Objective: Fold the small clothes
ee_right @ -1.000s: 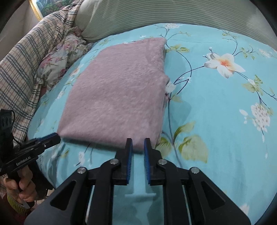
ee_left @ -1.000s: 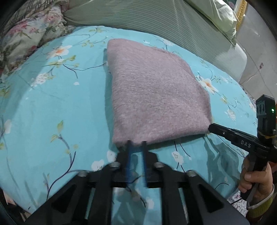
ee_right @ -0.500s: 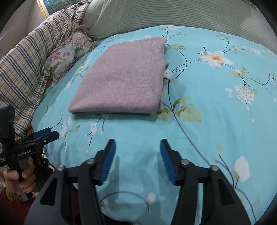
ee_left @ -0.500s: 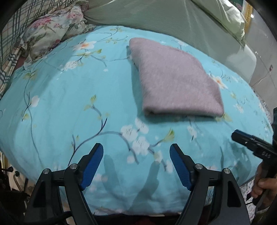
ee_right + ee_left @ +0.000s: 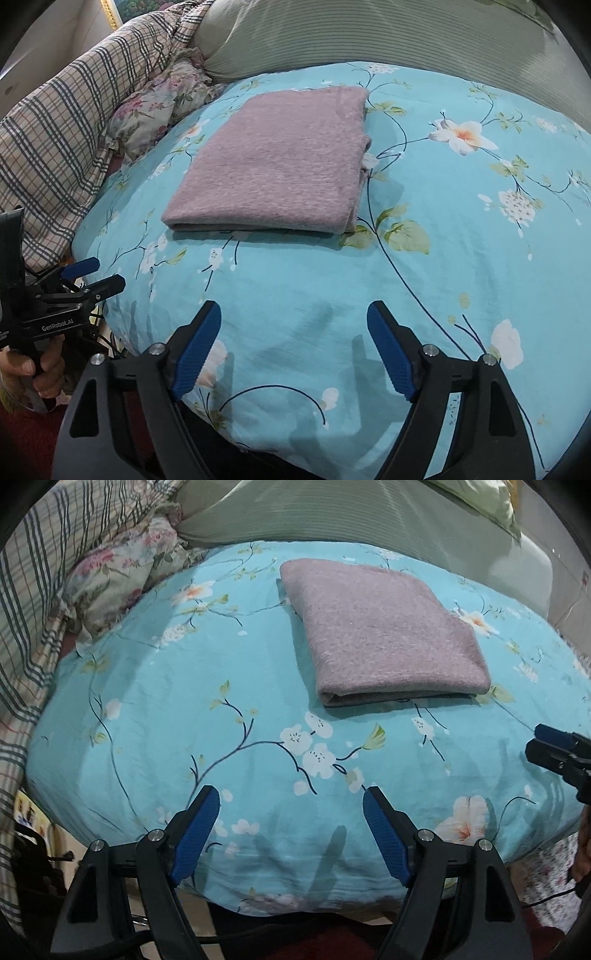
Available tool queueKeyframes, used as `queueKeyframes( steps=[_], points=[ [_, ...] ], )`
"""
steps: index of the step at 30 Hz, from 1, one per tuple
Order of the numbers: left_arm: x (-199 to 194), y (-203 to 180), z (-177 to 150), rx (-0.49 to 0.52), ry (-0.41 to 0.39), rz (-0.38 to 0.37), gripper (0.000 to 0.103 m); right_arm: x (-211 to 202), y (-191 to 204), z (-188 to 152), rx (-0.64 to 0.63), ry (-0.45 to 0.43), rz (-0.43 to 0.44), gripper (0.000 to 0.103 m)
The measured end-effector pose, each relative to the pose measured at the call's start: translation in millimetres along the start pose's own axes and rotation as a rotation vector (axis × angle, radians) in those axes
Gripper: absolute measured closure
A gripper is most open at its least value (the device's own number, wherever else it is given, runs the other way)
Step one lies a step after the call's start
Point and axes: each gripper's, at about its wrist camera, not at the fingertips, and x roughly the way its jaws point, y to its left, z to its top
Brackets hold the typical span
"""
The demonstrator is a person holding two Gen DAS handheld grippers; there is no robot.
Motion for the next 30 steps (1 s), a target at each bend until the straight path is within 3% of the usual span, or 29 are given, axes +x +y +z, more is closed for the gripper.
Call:
queueKeyframes(
  steps=[14,30],
  points=[
    [-4,-6,26,0.044,-0.014,0.040,0.021,-15,4,16,-0.028,-0.017,0.029,0.007],
    [11,-9,62,0.040,-0.035,0.058,0.019,4,-2,43,-0.013,-0.032,0.051,0.007]
  ],
)
